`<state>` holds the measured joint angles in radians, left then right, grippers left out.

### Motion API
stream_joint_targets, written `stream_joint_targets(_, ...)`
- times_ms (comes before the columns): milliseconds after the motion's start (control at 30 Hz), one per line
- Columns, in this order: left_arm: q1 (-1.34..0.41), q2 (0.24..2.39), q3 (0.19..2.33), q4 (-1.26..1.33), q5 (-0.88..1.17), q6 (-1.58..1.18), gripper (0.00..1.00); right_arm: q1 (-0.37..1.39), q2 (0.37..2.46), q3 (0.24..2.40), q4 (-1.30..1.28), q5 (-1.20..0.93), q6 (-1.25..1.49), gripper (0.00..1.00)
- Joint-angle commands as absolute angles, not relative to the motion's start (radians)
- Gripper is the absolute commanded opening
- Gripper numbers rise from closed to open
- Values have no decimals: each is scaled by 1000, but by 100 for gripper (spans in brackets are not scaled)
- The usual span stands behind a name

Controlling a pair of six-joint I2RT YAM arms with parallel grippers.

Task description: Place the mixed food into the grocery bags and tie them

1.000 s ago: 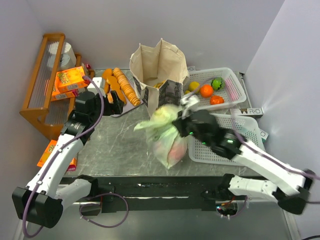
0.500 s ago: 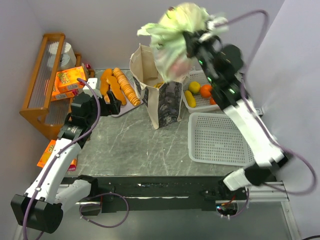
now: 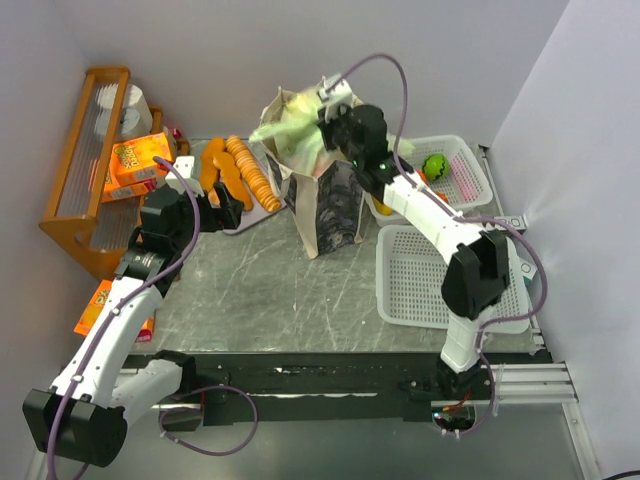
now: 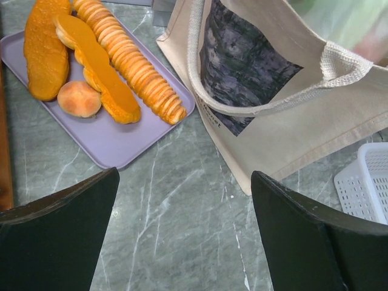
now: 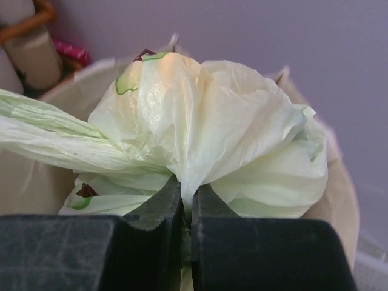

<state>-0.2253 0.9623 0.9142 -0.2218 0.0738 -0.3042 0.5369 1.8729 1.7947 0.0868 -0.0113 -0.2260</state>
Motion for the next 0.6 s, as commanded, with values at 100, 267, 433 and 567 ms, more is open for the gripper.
stream_joint_targets(100, -215, 956, 914, -176, 103, -311, 96, 538, 1664, 1675, 88, -49, -198, 0)
stream_joint_targets(267, -209, 965, 911, -170, 121, -314, 96, 529, 1866, 1856, -168, -34, -212, 0)
stream_joint_targets(433, -207, 966, 911, -176, 95, -301, 96, 508, 2115, 2239, -464, -38, -157, 0)
stream_joint_targets(567, -206, 966, 911, -172, 103, -301, 96, 503, 2186, 2313, -546, -20, -123, 0)
